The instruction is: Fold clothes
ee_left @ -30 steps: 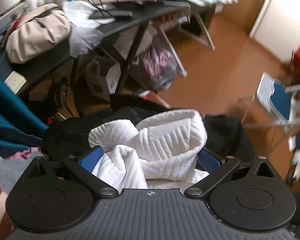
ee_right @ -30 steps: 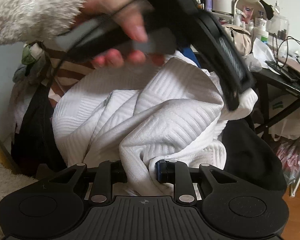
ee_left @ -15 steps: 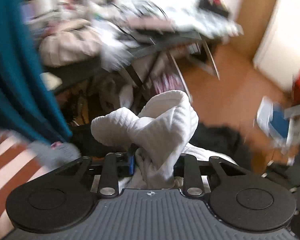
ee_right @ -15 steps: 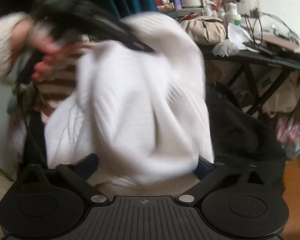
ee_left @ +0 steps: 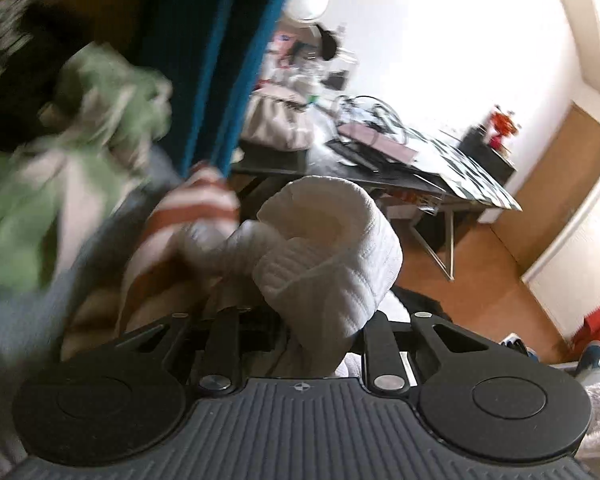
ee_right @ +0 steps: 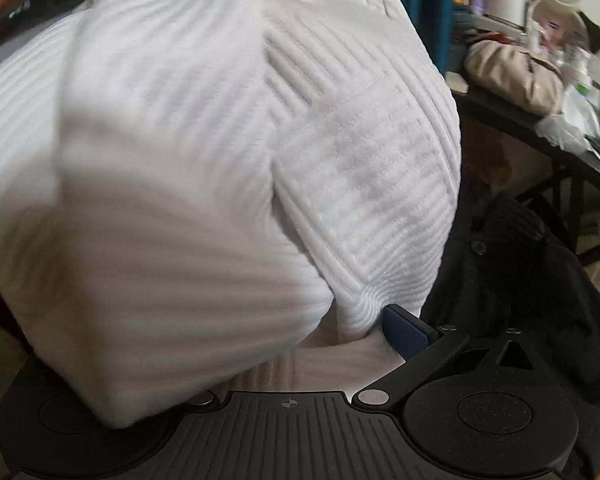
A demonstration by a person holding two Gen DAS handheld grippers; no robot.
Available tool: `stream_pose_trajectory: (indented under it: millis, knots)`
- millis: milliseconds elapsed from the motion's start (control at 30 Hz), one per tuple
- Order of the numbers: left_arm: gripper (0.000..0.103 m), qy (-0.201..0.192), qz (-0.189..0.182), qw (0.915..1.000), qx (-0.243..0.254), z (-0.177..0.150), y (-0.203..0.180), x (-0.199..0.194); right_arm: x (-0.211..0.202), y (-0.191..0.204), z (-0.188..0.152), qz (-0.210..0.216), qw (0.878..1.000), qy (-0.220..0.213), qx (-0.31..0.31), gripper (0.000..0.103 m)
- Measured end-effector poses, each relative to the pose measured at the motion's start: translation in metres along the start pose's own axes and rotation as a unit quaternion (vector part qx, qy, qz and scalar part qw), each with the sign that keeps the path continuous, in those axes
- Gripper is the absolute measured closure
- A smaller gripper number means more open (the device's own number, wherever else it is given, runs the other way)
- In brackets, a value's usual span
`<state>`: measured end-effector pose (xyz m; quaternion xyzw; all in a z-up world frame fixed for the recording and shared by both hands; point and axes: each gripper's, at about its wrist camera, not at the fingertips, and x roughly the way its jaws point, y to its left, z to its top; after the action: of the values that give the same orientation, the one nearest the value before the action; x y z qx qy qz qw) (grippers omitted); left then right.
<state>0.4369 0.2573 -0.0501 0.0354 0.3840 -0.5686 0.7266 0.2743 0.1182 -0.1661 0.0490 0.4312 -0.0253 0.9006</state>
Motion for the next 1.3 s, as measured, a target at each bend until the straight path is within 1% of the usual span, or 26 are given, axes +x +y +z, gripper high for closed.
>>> stream_pose_trajectory:
  millis: [33, 67, 100, 167, 233, 333, 367, 433, 500, 533, 600, 633, 700, 733, 767, 833, 867, 900, 933, 967, 1000, 1033, 1100, 1167, 1200, 1300]
  knots:
    - [0.081, 0.001, 0.004, 1.0, -0.007, -0.007, 0.004, -0.005, 0.0, 0.001, 0.0, 0.004, 1.0, 0.002, -0.002, 0.031]
    - [0.081, 0.002, 0.007, 0.9999, -0.007, -0.011, 0.003, -0.01, 0.0, 0.002, 0.001, 0.008, 1.0, 0.005, -0.004, 0.048]
    - [0.081, 0.003, 0.01, 0.9999, -0.007, -0.015, 0.002, -0.014, -0.006, 0.0, 0.003, 0.017, 1.0, 0.0, 0.004, 0.07]
    - [0.082, 0.0, 0.018, 0.9998, -0.001, -0.019, -0.003, -0.023, -0.026, -0.012, 0.011, 0.024, 0.998, -0.019, 0.046, 0.076]
    - [0.083, -0.009, 0.021, 0.9996, 0.014, -0.018, -0.014, -0.031, -0.054, -0.029, 0.022, 0.008, 0.994, -0.067, 0.088, 0.077]
    - [0.084, -0.026, 0.018, 0.9986, 0.042, -0.014, -0.031, -0.039, -0.097, -0.058, 0.042, -0.013, 0.977, -0.151, 0.151, 0.08]
    - [0.084, -0.032, 0.017, 0.9981, 0.051, -0.012, -0.036, -0.042, -0.111, -0.066, 0.051, -0.023, 0.97, -0.181, 0.163, 0.08]
    - [0.084, -0.044, 0.014, 0.9966, 0.069, -0.009, -0.048, -0.048, -0.129, -0.081, 0.067, -0.041, 0.958, -0.231, 0.165, 0.08]
    - [0.084, -0.045, 0.018, 0.9921, 0.115, -0.01, -0.063, -0.04, -0.129, -0.087, 0.079, -0.058, 0.957, -0.245, 0.143, 0.079]
    - [0.084, -0.036, 0.02, 0.9916, 0.122, -0.014, -0.066, -0.031, -0.122, -0.091, 0.08, -0.063, 0.96, -0.236, 0.14, 0.079]
    - [0.084, -0.019, 0.025, 0.9905, 0.134, -0.02, -0.07, -0.014, -0.1, -0.098, 0.075, -0.067, 0.966, -0.204, 0.144, 0.079]
    - [0.084, -0.005, 0.029, 0.9911, 0.129, -0.025, -0.066, -0.003, -0.088, -0.102, 0.069, -0.063, 0.969, -0.183, 0.152, 0.079]
    - [0.084, 0.032, 0.033, 0.9926, 0.112, -0.038, -0.055, 0.017, -0.059, -0.112, 0.053, -0.043, 0.976, -0.125, 0.17, 0.077]
    - [0.084, 0.05, 0.036, 0.9925, 0.105, -0.045, -0.05, 0.027, -0.052, -0.109, 0.041, -0.039, 0.979, -0.104, 0.17, 0.075]
    - [0.084, 0.064, 0.037, 0.9916, 0.106, -0.051, -0.047, 0.033, -0.048, -0.103, 0.029, -0.038, 0.981, -0.088, 0.166, 0.07]
    - [0.083, 0.076, 0.044, 0.9901, 0.109, -0.06, -0.042, 0.041, -0.05, -0.088, 0.006, -0.039, 0.985, -0.07, 0.151, 0.063]
    - [0.083, 0.08, 0.046, 0.9901, 0.105, -0.061, -0.04, 0.044, -0.052, -0.083, -0.002, -0.038, 0.988, -0.063, 0.139, 0.055]
    - [0.083, 0.084, 0.047, 0.9902, 0.101, -0.062, -0.038, 0.046, -0.052, -0.079, -0.006, -0.036, 0.989, -0.06, 0.127, 0.044]
    - [0.083, 0.087, 0.047, 0.9905, 0.095, -0.06, -0.034, 0.049, -0.053, -0.075, -0.01, -0.034, 0.991, -0.06, 0.113, 0.038]
    - [0.083, 0.09, 0.046, 0.9908, 0.09, -0.058, -0.032, 0.051, -0.053, -0.069, -0.013, -0.036, 0.993, -0.059, 0.093, 0.03]
    - [0.083, 0.092, 0.044, 0.9911, 0.086, -0.055, -0.029, 0.053, -0.052, -0.064, -0.015, -0.041, 0.995, -0.058, 0.073, 0.022]
    - [0.083, 0.094, 0.042, 0.9911, 0.084, -0.053, -0.027, 0.054, -0.053, -0.059, -0.019, -0.046, 0.996, -0.056, 0.047, 0.018]
    - [0.083, 0.097, 0.037, 0.9912, 0.082, -0.048, -0.021, 0.057, -0.054, -0.047, -0.023, -0.047, 0.998, -0.046, -0.013, 0.001]
    - [0.083, 0.098, 0.034, 0.9916, 0.077, -0.045, -0.017, 0.058, -0.052, -0.033, -0.029, -0.043, 0.996, -0.03, -0.071, 0.001]
    - [0.083, 0.099, 0.032, 0.9918, 0.074, -0.044, -0.015, 0.058, -0.05, -0.028, -0.031, -0.046, 0.995, -0.027, -0.089, 0.001]
    - [0.083, 0.1, 0.025, 0.9925, 0.066, -0.043, -0.012, 0.058, -0.04, -0.015, -0.036, -0.061, 0.991, -0.023, -0.121, 0.001]
